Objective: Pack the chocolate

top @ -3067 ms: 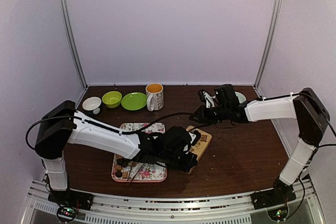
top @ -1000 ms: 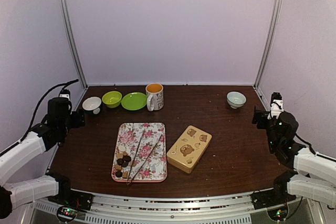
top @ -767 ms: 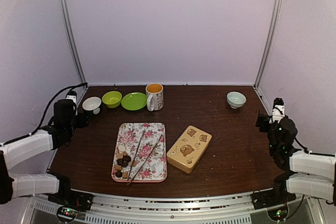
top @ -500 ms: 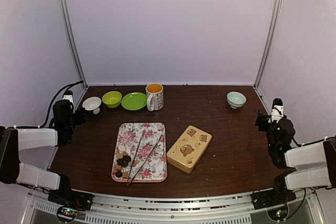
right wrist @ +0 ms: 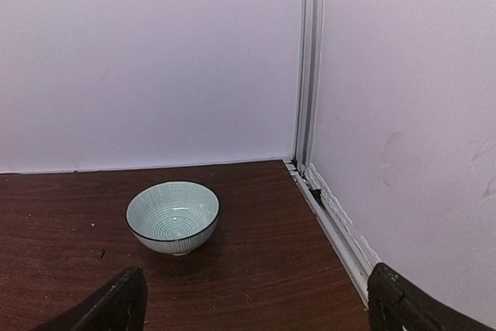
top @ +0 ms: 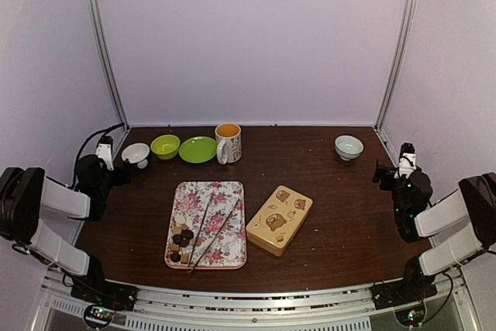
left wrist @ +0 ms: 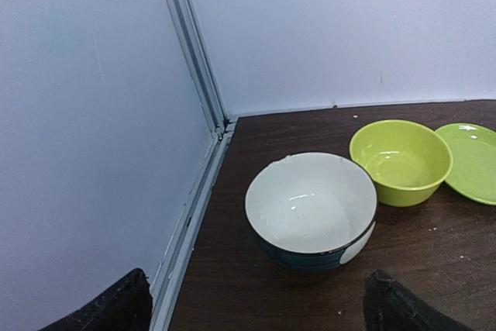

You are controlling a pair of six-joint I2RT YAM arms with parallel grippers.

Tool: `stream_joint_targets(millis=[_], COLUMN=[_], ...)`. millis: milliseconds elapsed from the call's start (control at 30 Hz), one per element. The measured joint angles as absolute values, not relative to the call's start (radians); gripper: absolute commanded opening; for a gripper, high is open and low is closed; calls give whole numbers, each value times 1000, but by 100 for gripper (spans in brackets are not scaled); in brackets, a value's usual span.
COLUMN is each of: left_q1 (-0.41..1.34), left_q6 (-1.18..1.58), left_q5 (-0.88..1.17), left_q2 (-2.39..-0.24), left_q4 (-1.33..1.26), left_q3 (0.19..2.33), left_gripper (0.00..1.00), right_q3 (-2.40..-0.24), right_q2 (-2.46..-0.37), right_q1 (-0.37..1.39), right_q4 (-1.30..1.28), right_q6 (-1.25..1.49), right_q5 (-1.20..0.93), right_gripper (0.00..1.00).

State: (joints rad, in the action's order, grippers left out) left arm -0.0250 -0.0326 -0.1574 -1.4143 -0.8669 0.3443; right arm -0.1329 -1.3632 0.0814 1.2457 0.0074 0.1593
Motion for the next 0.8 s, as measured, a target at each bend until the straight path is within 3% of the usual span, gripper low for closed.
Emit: stream_joint_targets(millis=[167,800], left_q1=[-25,-25], left_q6=[-36,-28], left_q5=[-119,-158], left_q2=[-1415,-1416], left_q4=[-918,-951], left_q3=[338,334], left_gripper=[98,98], right_q3=[-245,-246], right_q2=[-1363,-1362], right_q1=[78,76], right_q4=[1147,1092], right_q6=[3,3], right_q5=[103,82], right_gripper=[100,100])
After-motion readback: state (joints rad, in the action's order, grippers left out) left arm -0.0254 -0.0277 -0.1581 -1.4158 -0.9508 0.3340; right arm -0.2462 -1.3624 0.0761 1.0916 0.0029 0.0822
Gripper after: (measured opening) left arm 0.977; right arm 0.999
